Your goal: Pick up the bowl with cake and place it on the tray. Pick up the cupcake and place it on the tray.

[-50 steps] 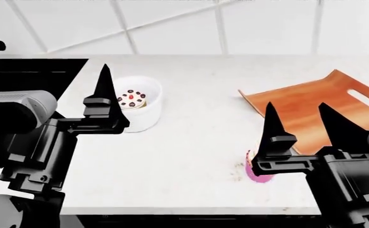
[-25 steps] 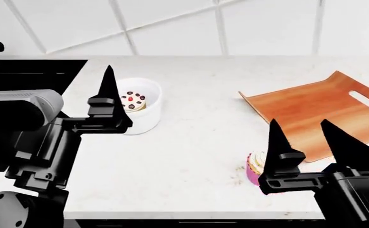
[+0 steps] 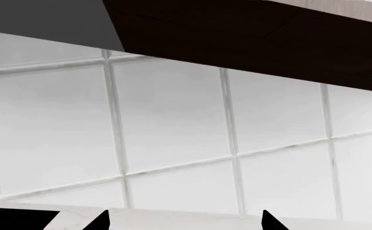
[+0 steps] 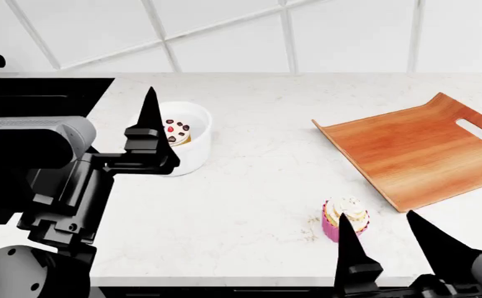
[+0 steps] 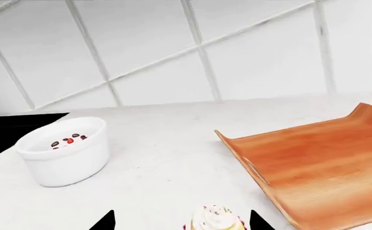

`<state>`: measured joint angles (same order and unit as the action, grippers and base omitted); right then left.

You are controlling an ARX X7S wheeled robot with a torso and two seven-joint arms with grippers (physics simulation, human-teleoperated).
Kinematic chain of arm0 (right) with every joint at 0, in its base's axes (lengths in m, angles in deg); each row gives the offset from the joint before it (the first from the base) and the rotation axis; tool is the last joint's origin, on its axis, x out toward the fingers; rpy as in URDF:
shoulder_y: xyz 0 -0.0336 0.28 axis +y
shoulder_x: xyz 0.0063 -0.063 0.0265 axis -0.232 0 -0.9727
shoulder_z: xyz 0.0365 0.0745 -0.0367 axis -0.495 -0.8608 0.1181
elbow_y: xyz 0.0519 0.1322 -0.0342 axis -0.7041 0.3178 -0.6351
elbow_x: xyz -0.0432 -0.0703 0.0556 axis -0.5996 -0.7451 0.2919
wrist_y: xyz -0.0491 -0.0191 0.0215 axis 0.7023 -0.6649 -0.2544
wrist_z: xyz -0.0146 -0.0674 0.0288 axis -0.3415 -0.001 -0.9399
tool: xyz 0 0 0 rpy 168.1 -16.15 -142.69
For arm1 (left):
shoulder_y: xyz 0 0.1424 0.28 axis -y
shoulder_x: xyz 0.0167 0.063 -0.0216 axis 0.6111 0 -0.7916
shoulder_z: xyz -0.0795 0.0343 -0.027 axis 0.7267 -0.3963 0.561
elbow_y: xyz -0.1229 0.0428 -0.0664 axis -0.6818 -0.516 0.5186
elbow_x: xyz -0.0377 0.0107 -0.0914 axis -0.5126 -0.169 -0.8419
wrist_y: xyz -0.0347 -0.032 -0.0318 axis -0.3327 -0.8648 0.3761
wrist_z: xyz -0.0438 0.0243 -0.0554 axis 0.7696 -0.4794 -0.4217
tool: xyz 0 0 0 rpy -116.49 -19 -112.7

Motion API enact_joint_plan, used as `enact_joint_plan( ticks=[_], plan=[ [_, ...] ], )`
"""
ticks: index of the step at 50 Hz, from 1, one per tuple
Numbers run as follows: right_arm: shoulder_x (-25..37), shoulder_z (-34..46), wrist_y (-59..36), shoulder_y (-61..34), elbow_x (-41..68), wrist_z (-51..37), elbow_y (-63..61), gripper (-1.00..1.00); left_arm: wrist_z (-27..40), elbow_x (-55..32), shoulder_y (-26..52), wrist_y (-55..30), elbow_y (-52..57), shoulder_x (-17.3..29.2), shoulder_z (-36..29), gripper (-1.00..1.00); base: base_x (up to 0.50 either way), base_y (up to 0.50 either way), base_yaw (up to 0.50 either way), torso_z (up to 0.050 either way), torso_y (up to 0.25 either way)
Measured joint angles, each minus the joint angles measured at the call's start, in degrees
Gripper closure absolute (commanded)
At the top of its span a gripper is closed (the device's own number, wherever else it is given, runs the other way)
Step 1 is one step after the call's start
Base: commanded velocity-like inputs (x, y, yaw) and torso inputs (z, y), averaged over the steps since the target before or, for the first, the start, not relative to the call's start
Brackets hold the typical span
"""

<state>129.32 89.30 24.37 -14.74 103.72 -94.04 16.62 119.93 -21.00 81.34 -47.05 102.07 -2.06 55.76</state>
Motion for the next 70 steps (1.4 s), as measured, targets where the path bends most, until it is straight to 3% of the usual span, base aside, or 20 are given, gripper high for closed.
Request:
enact_joint_plan(
  ticks=[8,20,70],
  plan=[
    [-0.05,17.9,3.84,-10.03,-2.72,-4.41,0.22,-1.0,-0.11,0.19,-0.43,0.58,-0.2,0.24,-0.14,-1.0,0.0,0.0,0.0,0.0,0.0],
    [1.36,25.8,6.44,-12.01,-2.51,-5.64,2.85,-1.0,-0.23,0.57,-1.0,1.39,-0.51,0.57,-0.45,-1.0,0.0,0.0,0.0,0.0,0.0],
    [-12.95,18.84,3.69,-8.78,14.73,0.72,12.19,-1.0,-0.48,1.54,-2.33,4.55,-2.24,1.15,-1.39,-1.0,0.0,0.0,0.0,0.0,0.0]
  ],
)
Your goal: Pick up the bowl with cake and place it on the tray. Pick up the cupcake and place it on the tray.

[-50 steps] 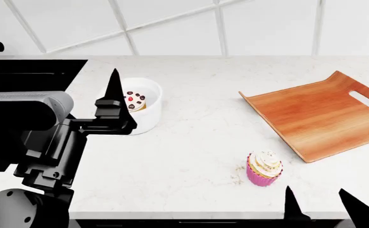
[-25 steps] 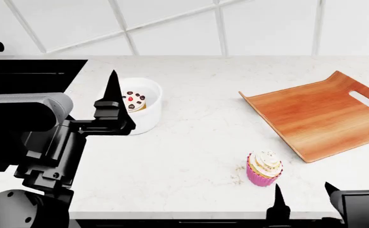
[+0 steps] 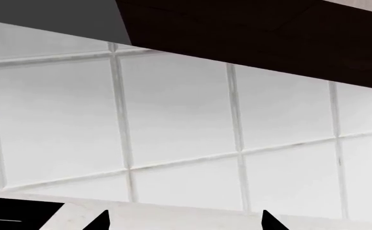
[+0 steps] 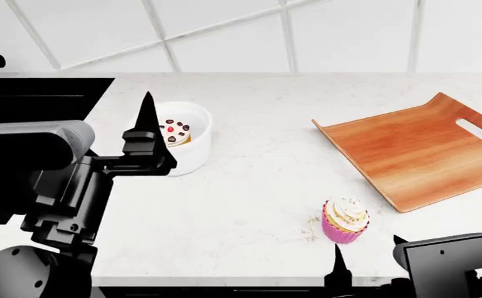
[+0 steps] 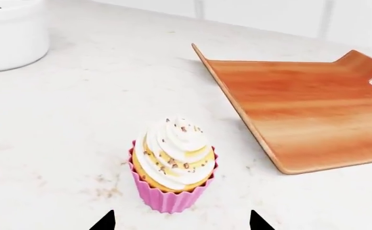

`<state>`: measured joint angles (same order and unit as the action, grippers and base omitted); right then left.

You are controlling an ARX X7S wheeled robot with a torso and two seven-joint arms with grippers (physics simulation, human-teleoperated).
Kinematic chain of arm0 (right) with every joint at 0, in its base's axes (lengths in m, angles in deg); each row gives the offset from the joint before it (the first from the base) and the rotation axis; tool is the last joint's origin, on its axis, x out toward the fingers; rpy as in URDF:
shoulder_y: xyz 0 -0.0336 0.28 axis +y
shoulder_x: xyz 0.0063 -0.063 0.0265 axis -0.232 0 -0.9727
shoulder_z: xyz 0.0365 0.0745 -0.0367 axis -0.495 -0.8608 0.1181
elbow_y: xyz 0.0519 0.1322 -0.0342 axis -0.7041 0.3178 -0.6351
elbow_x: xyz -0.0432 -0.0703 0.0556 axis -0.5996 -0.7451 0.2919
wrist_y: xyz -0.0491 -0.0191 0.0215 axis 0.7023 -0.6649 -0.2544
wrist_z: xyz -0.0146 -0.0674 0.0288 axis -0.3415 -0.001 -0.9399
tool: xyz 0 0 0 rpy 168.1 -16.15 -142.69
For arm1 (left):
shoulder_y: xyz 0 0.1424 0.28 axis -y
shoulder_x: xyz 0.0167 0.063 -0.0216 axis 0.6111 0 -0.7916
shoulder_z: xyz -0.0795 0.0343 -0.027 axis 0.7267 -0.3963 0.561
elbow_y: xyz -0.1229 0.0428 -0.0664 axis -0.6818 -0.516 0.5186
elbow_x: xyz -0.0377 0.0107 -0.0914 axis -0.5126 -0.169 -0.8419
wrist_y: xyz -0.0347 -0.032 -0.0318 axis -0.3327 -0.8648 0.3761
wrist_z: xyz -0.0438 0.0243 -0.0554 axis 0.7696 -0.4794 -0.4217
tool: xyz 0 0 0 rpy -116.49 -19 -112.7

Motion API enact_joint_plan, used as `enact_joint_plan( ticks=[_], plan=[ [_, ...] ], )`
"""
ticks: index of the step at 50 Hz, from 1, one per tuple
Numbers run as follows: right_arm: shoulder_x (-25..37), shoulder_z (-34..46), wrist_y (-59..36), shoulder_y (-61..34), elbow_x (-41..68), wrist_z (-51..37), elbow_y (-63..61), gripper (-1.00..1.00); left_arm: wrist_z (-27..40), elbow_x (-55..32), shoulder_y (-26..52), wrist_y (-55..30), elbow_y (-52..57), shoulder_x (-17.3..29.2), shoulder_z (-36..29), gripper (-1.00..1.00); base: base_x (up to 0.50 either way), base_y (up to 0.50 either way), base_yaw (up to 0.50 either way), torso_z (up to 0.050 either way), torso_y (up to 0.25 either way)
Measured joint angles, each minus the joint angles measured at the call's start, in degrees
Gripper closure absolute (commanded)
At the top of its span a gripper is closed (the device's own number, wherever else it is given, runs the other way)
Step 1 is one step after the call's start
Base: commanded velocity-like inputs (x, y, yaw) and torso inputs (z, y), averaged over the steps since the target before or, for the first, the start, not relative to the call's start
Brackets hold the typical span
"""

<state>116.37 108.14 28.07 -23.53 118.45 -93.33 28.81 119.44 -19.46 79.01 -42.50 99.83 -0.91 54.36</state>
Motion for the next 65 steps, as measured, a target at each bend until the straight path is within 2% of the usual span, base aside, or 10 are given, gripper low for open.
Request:
enact_joint_plan(
  ticks=[31,65],
  plan=[
    [-5.1,-6.26,4.3,5.46,7.4,5.67,7.87,-1.0,-0.84,0.8,-0.55,2.2,-1.8,0.17,-0.75,-1.0,0.0,0.0,0.0,0.0,0.0],
    [-6.78,-10.23,6.43,9.11,13.64,10.06,13.5,-1.0,-1.87,2.3,-1.78,4.66,-4.01,0.64,-1.43,-1.0,0.0,0.0,0.0,0.0,0.0]
  ],
)
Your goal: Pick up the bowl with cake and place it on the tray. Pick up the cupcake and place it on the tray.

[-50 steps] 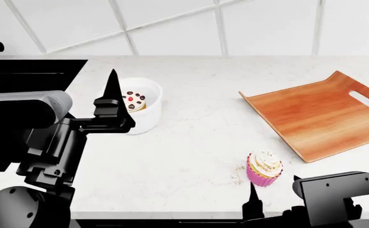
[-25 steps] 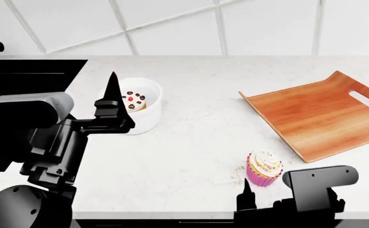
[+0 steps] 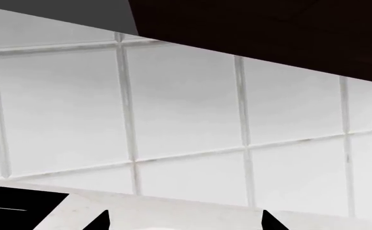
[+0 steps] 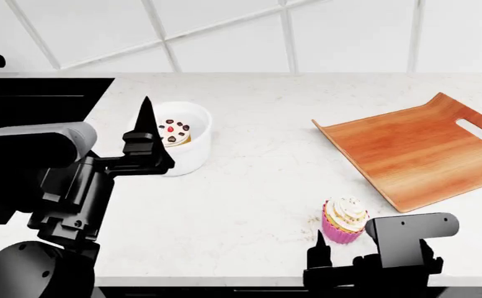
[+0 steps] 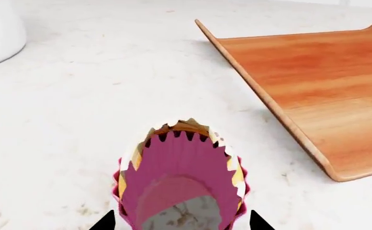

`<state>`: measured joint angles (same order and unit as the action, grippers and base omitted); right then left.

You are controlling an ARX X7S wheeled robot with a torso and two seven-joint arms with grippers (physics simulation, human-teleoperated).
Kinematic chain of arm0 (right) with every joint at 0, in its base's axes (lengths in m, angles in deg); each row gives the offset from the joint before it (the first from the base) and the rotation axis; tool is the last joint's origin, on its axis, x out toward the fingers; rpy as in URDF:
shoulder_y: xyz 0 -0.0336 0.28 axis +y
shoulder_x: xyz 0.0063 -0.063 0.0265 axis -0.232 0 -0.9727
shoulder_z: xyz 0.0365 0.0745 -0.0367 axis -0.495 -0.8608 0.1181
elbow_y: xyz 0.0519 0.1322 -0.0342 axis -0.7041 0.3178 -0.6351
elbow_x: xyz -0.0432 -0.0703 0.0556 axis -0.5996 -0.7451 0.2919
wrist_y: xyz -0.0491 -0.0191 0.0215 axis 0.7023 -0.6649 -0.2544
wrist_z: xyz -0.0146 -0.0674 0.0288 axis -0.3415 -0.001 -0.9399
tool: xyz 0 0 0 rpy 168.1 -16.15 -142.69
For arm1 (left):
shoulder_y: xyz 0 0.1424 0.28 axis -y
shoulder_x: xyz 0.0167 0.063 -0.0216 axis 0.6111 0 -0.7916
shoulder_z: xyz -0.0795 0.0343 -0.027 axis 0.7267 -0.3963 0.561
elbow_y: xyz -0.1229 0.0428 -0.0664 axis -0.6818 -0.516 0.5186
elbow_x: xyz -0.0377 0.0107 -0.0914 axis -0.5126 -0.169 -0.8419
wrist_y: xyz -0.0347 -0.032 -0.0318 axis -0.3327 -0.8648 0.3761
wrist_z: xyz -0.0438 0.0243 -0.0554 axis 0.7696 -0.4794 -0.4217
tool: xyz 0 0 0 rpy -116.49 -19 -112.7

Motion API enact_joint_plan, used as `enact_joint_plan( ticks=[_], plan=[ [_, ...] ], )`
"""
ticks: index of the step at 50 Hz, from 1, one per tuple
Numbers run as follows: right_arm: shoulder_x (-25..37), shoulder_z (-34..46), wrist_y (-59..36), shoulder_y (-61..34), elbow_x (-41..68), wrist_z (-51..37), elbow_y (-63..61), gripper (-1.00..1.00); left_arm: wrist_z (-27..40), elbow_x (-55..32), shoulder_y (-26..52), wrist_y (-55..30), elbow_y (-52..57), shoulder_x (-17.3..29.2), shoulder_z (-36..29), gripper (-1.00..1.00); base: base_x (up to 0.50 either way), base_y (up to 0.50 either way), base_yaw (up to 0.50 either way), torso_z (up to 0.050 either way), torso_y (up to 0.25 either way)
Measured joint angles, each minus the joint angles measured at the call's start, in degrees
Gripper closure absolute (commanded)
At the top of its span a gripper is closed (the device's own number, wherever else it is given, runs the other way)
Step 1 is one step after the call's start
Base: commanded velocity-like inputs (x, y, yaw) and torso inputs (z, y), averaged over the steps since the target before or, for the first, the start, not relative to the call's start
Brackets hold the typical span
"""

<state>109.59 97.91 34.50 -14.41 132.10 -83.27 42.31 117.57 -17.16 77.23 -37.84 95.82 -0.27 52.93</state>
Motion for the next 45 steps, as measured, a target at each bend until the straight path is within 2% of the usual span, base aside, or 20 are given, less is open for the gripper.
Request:
enact_joint_plan(
  ticks=[10,11,32,45],
  plan=[
    [0.04,-0.66,-0.17,0.51,-0.08,0.36,0.47,-1.0,0.04,0.08,-0.22,0.39,-0.17,0.16,-0.08,-1.0,0.0,0.0,0.0,0.0,0.0],
    [0.06,-0.72,-0.22,0.53,-0.13,0.33,0.49,1.0,0.05,0.08,-0.24,0.43,-0.18,0.18,-0.09,-1.0,0.0,0.0,0.0,0.0,0.0],
    [0.78,-1.63,-1.11,0.29,-1.4,-0.47,0.06,1.0,-0.03,0.28,-0.71,1.41,-0.6,0.32,-0.42,-1.0,0.0,0.0,0.0,0.0,0.0],
    [2.88,-1.9,-3.76,-3.21,-4.12,-3.31,-3.83,1.0,0.69,-0.27,-0.8,1.08,0.3,1.12,-0.12,-1.0,0.0,0.0,0.0,0.0,0.0]
  ],
)
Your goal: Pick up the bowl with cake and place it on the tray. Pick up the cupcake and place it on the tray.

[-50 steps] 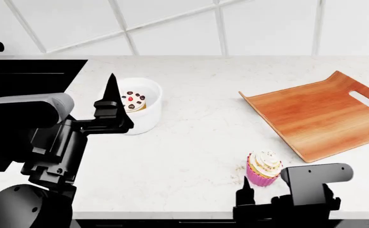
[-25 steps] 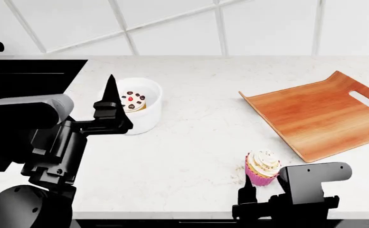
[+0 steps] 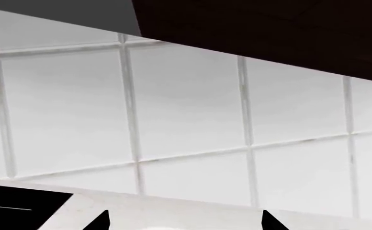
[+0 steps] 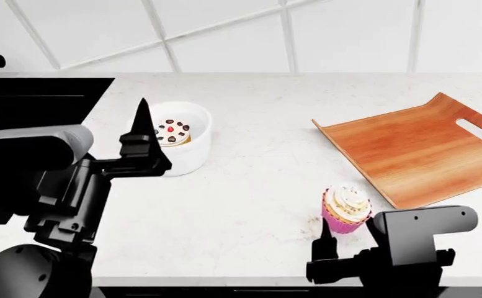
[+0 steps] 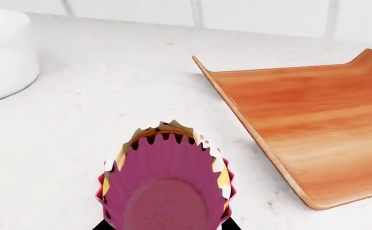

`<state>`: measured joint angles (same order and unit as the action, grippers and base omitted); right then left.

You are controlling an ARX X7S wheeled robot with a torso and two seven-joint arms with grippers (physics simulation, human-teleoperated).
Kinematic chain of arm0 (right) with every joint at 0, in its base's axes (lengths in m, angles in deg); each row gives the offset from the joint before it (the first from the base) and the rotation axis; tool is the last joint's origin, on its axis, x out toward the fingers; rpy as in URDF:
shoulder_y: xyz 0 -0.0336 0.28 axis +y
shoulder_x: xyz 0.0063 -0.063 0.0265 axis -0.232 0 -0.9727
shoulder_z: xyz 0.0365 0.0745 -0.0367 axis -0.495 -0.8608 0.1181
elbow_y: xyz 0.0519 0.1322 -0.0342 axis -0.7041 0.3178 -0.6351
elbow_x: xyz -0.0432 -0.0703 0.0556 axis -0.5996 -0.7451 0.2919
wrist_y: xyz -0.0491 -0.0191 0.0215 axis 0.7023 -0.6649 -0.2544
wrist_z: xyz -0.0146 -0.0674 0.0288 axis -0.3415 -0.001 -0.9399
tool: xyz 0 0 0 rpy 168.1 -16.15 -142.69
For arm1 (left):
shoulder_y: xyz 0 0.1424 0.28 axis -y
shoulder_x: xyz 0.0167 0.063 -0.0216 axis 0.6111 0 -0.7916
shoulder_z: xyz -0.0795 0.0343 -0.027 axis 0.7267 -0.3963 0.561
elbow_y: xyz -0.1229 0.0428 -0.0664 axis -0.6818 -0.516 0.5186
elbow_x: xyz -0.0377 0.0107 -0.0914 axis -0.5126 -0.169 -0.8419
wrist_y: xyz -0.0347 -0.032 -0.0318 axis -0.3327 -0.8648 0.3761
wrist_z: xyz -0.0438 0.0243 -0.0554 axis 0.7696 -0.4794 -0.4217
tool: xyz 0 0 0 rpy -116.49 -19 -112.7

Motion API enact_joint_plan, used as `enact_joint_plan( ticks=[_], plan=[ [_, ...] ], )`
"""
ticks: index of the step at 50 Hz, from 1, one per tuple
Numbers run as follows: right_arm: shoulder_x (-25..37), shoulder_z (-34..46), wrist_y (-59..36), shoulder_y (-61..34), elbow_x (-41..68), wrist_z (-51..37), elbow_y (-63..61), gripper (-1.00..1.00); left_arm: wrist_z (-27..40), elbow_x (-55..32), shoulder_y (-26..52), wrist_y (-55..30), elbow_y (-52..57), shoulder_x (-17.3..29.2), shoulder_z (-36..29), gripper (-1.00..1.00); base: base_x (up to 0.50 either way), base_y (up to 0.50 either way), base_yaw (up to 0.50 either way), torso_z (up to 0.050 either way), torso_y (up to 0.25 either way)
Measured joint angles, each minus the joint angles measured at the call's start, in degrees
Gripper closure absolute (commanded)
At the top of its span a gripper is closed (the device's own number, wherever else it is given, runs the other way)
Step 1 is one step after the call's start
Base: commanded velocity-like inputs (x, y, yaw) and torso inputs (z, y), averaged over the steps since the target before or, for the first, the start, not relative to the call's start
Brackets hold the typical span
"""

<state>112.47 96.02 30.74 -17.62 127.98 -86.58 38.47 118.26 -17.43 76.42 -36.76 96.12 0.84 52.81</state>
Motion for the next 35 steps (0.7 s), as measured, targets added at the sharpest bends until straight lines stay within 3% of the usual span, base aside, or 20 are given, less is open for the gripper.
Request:
enact_joint_plan(
  ticks=[10,21,35],
  plan=[
    [1.56,0.02,-3.39,-4.18,-1.65,-2.38,-3.46,1.0,3.71,-4.64,3.09,-5.42,2.84,2.74,0.58,-1.0,0.0,0.0,0.0,0.0,0.0],
    [3.71,0.23,-6.22,-7.82,-2.47,-3.61,-6.07,1.0,12.26,-21.22,18.81,-20.72,3.14,8.14,-1.83,-1.0,0.0,0.0,0.0,0.0,0.0],
    [6.62,0.28,-6.86,-8.08,-5.02,-4.21,-7.98,1.0,12.26,-34.2,31.37,-30.32,-4.05,9.48,-6.76,-1.0,0.0,0.0,0.0,0.0,0.0]
  ],
)
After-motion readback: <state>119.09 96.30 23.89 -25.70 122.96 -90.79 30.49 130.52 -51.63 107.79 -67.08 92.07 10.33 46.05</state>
